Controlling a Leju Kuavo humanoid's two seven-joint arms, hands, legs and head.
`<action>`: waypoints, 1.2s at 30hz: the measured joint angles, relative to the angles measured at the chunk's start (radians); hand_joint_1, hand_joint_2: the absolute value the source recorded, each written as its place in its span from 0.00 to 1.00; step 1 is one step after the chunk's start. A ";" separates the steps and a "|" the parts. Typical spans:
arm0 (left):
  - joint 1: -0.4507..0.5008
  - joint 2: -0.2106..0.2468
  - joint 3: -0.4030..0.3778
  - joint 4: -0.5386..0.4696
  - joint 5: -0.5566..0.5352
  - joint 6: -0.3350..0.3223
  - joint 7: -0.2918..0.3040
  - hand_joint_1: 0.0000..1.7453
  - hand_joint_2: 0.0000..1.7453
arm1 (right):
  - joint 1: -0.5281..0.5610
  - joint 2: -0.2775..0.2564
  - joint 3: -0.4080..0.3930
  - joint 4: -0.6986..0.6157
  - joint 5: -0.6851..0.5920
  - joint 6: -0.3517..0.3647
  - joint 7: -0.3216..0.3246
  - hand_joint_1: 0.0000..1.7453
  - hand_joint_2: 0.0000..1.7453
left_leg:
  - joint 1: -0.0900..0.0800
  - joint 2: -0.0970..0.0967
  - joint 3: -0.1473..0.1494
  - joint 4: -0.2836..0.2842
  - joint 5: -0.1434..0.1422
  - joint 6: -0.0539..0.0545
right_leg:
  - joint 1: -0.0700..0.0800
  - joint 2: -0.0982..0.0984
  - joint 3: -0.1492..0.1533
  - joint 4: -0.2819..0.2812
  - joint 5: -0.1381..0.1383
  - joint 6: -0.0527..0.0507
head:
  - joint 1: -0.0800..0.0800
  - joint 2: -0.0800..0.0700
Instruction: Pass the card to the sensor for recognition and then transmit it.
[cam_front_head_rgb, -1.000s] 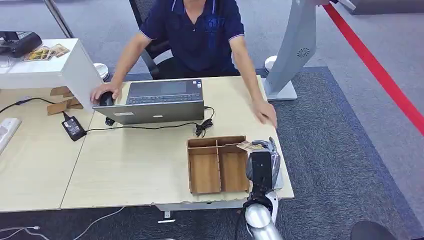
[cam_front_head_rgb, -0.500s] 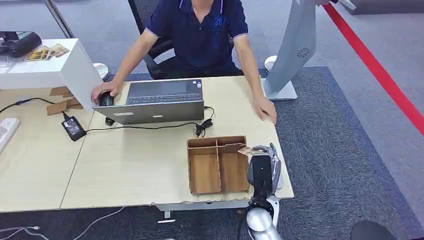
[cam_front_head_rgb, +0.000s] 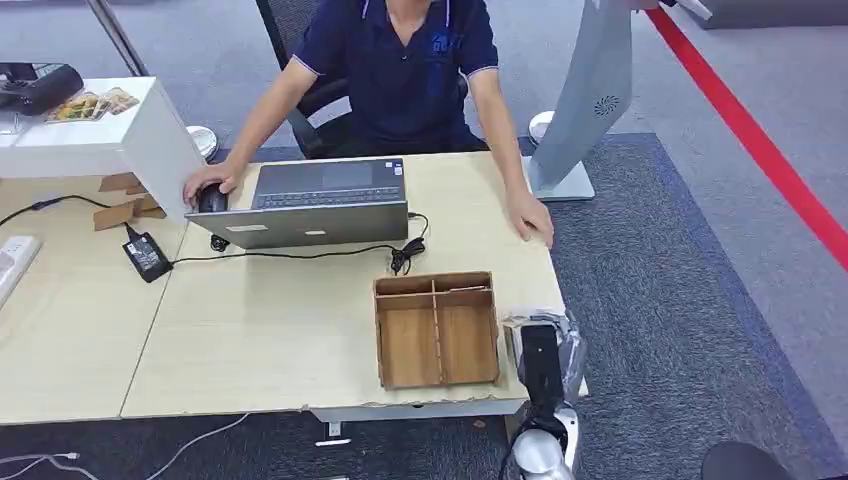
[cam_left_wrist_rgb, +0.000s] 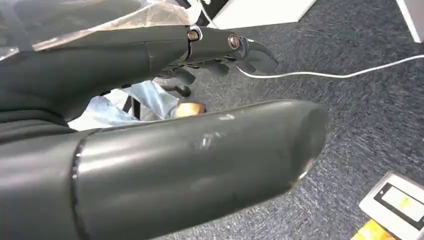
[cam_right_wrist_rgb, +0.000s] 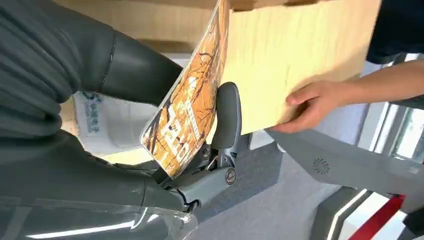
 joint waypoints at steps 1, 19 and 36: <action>0.000 0.000 0.001 0.000 0.000 0.000 0.001 0.00 0.00 | 0.002 -0.002 -0.004 0.003 0.002 0.000 0.002 1.00 1.00 | 0.000 0.000 0.000 0.000 0.000 0.000 | 0.000 0.000 0.000 0.000 0.000 0.000 | 0.000 0.000; 0.003 0.001 0.030 -0.004 -0.020 0.000 0.016 0.00 0.00 | 0.037 -0.026 -0.078 0.047 0.035 0.000 0.013 1.00 1.00 | 0.000 0.000 0.000 0.000 0.000 0.000 | 0.000 0.000 0.000 0.000 0.000 0.000 | 0.000 0.000; 0.007 0.001 0.068 -0.010 -0.036 0.000 0.015 0.00 0.00 | 0.040 -0.026 -0.098 0.070 0.035 0.000 0.010 1.00 1.00 | 0.000 0.000 0.000 0.000 0.000 0.000 | 0.000 0.000 0.000 0.000 0.000 0.000 | 0.000 0.000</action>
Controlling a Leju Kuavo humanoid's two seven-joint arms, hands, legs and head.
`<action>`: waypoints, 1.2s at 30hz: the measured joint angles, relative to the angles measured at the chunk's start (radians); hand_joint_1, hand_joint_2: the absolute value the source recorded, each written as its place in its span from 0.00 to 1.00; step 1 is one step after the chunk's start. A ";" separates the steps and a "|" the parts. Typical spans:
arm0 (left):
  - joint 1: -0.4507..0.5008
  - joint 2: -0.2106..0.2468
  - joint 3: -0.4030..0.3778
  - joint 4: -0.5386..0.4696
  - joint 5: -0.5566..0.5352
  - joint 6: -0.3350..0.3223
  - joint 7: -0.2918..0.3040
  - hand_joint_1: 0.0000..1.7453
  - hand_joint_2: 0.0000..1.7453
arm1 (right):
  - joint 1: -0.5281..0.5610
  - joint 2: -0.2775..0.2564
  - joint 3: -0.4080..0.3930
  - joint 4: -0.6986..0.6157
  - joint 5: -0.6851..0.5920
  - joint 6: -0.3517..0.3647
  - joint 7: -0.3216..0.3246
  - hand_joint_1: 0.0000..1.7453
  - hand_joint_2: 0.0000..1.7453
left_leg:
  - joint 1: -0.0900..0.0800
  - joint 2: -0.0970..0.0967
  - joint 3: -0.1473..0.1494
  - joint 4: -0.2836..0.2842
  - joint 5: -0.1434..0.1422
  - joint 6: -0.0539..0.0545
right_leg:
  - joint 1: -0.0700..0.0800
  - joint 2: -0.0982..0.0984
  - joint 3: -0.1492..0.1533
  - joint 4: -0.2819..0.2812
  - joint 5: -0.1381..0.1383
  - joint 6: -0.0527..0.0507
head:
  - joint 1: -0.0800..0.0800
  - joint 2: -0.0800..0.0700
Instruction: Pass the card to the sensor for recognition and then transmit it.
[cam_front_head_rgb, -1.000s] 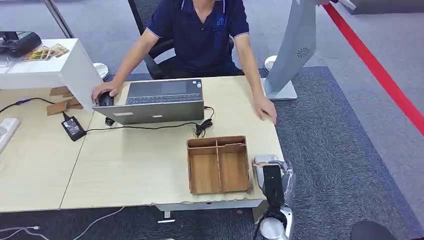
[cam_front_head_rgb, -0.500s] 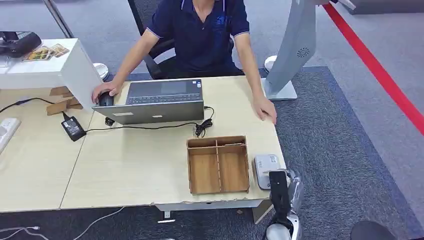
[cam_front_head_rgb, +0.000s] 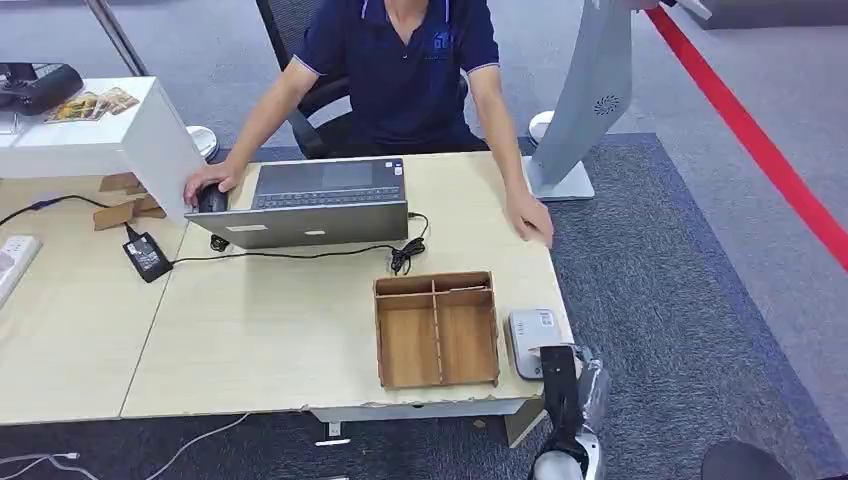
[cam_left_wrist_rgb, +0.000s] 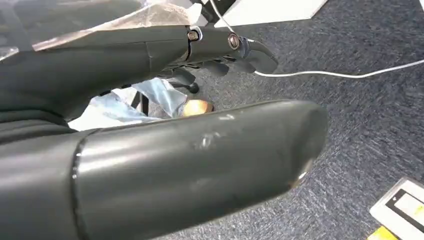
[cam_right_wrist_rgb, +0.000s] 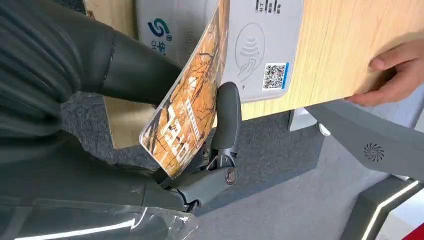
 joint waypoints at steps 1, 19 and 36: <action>0.000 0.000 0.002 0.000 0.000 0.000 0.000 0.00 0.00 | 0.000 0.000 0.000 0.000 0.000 0.000 0.000 1.00 1.00 | 0.000 0.000 0.000 0.000 0.000 0.000 | 0.000 0.000 0.000 0.000 0.000 0.000 | 0.000 0.000; 0.001 0.000 0.023 0.000 -0.035 0.000 -0.021 0.00 0.00 | 0.015 0.016 0.025 -0.119 0.035 0.000 0.014 1.00 1.00 | 0.000 0.000 0.000 0.000 0.000 0.000 | 0.000 0.000 0.000 0.000 0.000 0.000 | 0.000 0.000; 0.000 -0.001 0.028 0.000 -0.056 0.000 -0.049 0.00 0.00 | -0.024 0.050 0.110 -0.333 0.076 0.001 0.021 1.00 1.00 | 0.000 0.000 0.000 0.000 0.000 0.000 | 0.000 0.000 0.000 0.000 0.000 0.000 | 0.000 0.000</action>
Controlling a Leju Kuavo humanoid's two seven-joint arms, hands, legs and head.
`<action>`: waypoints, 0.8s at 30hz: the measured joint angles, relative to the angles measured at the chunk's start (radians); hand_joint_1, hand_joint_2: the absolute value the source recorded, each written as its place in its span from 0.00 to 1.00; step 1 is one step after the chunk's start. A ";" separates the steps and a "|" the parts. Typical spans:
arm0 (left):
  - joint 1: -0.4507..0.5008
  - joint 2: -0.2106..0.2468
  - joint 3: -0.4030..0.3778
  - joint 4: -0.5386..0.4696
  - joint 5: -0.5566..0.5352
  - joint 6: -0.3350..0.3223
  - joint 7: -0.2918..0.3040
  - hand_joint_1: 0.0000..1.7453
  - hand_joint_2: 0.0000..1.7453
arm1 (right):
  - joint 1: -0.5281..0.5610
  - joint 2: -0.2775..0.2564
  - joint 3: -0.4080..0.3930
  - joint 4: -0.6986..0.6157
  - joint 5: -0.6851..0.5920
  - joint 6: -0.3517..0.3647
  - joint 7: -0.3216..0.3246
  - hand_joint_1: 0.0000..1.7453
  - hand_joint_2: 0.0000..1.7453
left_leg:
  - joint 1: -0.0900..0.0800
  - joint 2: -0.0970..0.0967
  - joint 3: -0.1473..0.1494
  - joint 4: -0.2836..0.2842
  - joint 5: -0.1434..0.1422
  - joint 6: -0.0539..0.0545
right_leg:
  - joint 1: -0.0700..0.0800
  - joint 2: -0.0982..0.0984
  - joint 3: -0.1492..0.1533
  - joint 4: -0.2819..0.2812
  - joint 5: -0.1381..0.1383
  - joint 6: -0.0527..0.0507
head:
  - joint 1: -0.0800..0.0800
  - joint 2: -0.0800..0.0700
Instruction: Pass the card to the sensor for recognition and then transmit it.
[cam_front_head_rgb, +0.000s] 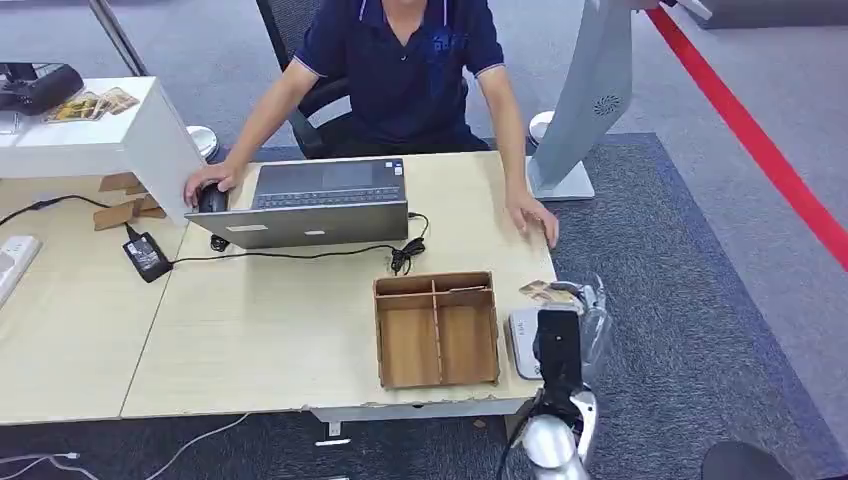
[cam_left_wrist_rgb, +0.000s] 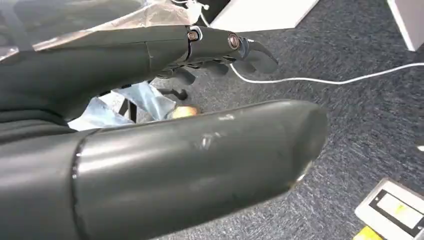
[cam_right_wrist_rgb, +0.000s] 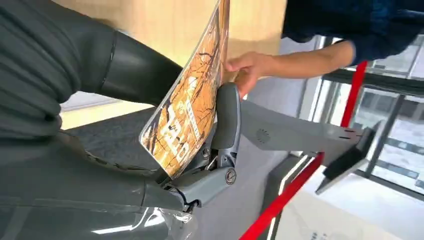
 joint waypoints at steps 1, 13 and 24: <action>0.000 0.000 0.000 0.000 -0.001 0.000 0.000 0.00 0.00 | -0.003 0.002 0.003 -0.002 0.000 0.000 -0.001 1.00 1.00 | 0.000 0.000 0.000 0.000 0.000 0.000 | 0.000 0.000 0.000 0.000 0.000 0.000 | 0.000 0.000; -0.001 -0.002 -0.003 0.000 -0.013 -0.002 -0.006 0.00 0.00 | -0.047 0.020 0.042 0.000 -0.006 0.000 -0.006 1.00 1.00 | 0.000 0.000 0.000 0.000 0.000 0.000 | 0.000 0.000 0.000 0.000 0.000 0.000 | 0.000 0.000; -0.001 -0.002 -0.003 0.000 -0.014 -0.003 -0.007 0.00 0.00 | -0.057 0.021 0.064 0.005 -0.007 0.000 -0.004 1.00 1.00 | 0.000 0.000 0.000 0.000 0.000 0.000 | 0.000 0.000 0.000 0.000 0.000 0.000 | 0.000 0.000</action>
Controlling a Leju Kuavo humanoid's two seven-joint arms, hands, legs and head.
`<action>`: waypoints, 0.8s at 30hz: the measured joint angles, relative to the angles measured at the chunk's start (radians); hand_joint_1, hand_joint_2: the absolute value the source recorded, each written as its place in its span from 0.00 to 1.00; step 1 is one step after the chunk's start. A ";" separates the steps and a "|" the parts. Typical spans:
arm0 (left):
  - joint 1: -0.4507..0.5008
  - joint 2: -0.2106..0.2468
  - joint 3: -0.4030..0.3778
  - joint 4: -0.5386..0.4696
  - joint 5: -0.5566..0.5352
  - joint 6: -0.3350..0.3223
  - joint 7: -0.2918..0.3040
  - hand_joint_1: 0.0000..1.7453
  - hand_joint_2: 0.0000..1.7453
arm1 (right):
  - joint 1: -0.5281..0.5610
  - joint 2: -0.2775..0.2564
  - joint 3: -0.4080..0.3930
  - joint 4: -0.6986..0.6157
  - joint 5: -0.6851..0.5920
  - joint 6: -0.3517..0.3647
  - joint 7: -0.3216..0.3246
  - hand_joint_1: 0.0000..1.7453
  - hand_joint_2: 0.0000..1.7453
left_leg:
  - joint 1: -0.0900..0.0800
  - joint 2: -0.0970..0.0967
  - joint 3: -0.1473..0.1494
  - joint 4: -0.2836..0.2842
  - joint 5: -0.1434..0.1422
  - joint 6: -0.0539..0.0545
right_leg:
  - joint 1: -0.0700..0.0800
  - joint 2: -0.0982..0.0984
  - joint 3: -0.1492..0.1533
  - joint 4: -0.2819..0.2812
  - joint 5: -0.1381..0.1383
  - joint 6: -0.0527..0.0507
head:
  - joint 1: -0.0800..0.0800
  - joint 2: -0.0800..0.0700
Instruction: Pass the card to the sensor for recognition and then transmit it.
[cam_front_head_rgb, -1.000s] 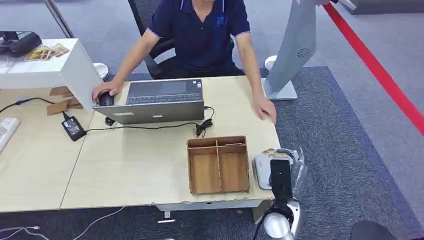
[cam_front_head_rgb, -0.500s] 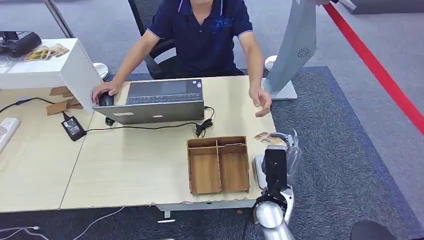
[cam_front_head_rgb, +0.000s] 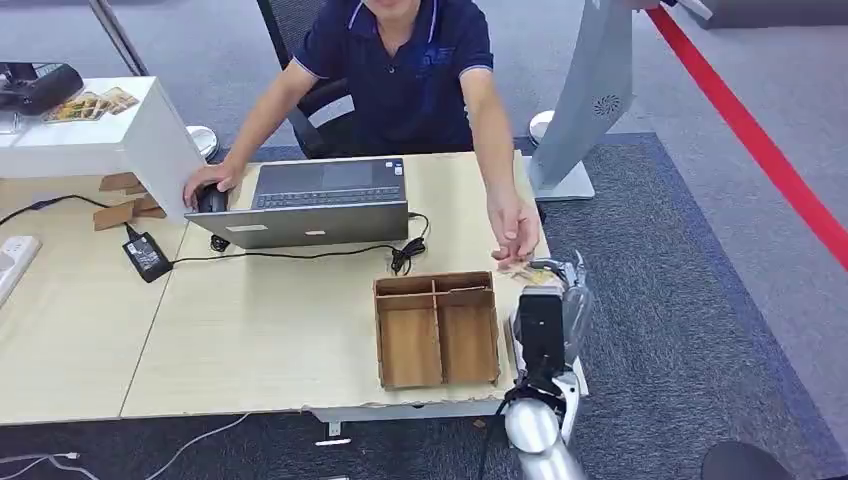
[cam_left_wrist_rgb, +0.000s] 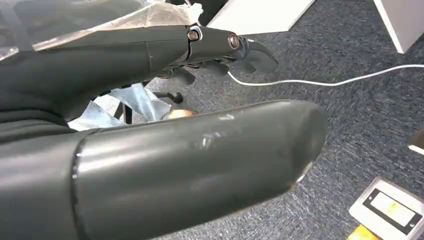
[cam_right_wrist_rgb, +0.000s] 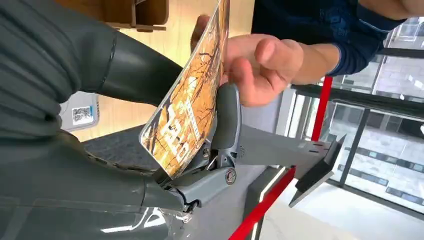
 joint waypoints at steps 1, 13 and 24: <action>0.000 0.000 0.000 0.000 0.000 0.000 0.000 0.00 0.00 | -0.001 0.000 0.002 0.002 0.000 0.000 0.000 1.00 1.00 | 0.000 0.000 0.000 0.000 0.000 0.000 | 0.000 0.000 0.000 0.000 0.000 0.000 | 0.000 0.000; 0.000 0.000 -0.008 0.000 -0.001 -0.006 0.000 0.00 0.00 | -0.012 0.000 0.012 0.013 -0.001 0.000 0.000 1.00 1.00 | 0.000 0.000 0.000 0.000 0.000 0.000 | 0.000 0.000 0.000 0.000 0.000 0.000 | 0.000 0.000; 0.000 0.000 -0.016 0.000 0.005 -0.006 0.000 0.00 0.00 | -0.016 0.003 0.013 0.021 0.007 0.000 -0.004 0.00 1.00 | 0.000 0.000 0.000 0.000 0.000 0.000 | 0.000 0.000 0.000 0.000 0.000 0.000 | 0.000 0.000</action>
